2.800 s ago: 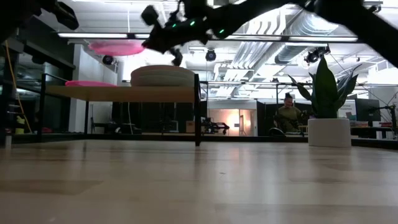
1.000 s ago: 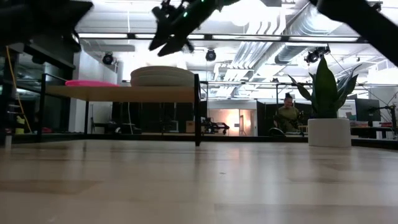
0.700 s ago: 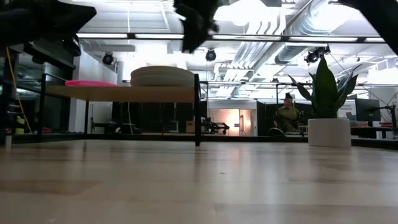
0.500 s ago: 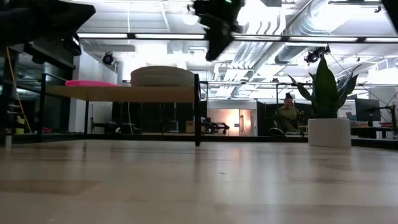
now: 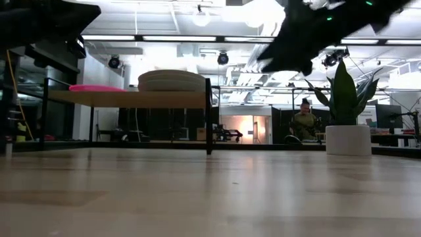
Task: Place and stack plates onto a shelf
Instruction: Return to Home Position
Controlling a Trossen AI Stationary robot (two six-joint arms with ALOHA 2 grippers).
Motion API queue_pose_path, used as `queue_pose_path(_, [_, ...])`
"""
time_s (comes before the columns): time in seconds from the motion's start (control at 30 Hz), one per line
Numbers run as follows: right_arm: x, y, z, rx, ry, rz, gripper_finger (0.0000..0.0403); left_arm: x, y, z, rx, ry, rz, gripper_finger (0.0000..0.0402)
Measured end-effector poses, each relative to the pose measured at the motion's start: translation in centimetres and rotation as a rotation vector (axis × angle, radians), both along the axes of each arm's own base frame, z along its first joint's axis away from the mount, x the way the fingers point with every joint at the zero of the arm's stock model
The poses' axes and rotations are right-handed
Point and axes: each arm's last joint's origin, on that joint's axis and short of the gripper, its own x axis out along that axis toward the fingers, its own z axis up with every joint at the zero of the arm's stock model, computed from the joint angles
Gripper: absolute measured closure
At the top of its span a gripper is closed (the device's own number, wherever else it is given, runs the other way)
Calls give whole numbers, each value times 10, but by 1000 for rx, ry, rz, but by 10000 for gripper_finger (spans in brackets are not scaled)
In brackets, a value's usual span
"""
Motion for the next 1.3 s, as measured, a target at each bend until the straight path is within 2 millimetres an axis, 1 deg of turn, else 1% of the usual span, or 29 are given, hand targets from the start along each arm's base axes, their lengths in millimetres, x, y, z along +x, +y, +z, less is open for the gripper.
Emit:
queue_pose_path(0.1, [-9, 10, -12, -12, -219, 103, 208, 0, 0, 0, 0, 0, 0, 401])
queue_pose_path(0.17, [-15, 14, -19, -38, -303, 133, 208, 0, 0, 0, 0, 0, 0, 401])
queue_pose_path(0.23, [-19, 17, -23, -57, -337, 150, 208, 0, 0, 0, 0, 0, 0, 401])
queue_pose_path(0.33, [-20, 18, -25, -84, -336, 166, 208, 0, 0, 0, 1, 2, 0, 401])
queue_pose_path(0.57, [-17, 19, -18, -134, -344, 177, 208, 1, 0, -2, 14, 24, 4, 401])
queue_pose_path(0.87, [-17, 19, -18, -139, -339, 177, 208, 2, 0, -5, 24, 60, 5, 401])
queue_pose_path(1.1, [-17, 19, -19, -118, -331, 174, 208, 5, -4, -19, 109, 195, -89, 401])
queue_pose_path(1.3, [-17, 20, -22, -122, -305, 180, 208, 5, -3, -24, 132, 250, -80, 401])
